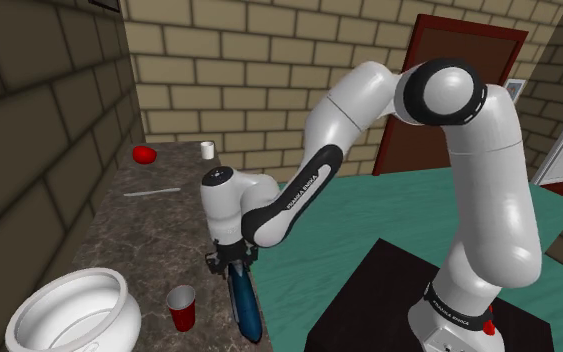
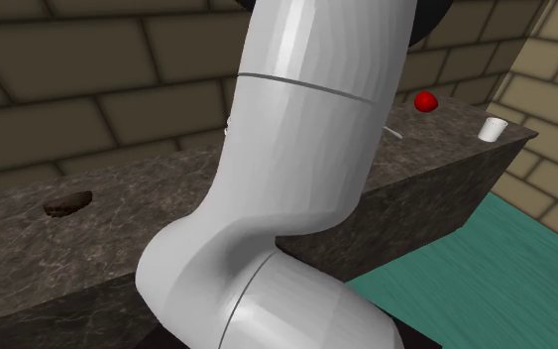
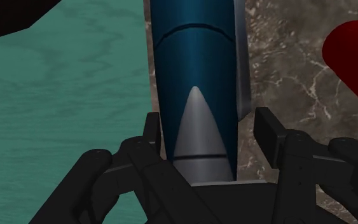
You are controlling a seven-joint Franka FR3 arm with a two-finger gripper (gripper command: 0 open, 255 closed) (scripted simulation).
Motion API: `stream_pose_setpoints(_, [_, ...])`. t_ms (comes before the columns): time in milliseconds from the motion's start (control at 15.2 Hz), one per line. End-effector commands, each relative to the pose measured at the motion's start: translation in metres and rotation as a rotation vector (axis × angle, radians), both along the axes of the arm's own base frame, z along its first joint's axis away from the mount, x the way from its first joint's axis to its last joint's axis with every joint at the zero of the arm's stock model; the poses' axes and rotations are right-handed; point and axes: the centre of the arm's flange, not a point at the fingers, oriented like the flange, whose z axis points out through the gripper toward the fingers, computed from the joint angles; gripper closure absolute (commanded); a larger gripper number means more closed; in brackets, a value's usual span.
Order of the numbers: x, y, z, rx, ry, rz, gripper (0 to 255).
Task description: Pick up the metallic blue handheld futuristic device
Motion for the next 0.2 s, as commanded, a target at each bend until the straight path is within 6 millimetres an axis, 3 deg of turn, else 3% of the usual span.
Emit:
stream_pose_setpoints(0, [0.0002,0.0000,0.0119,0.000,-0.001,0.000,255])
stream_pose_setpoints(132, [0.0002,0.0000,0.0127,0.000,-0.001,0.000,255])
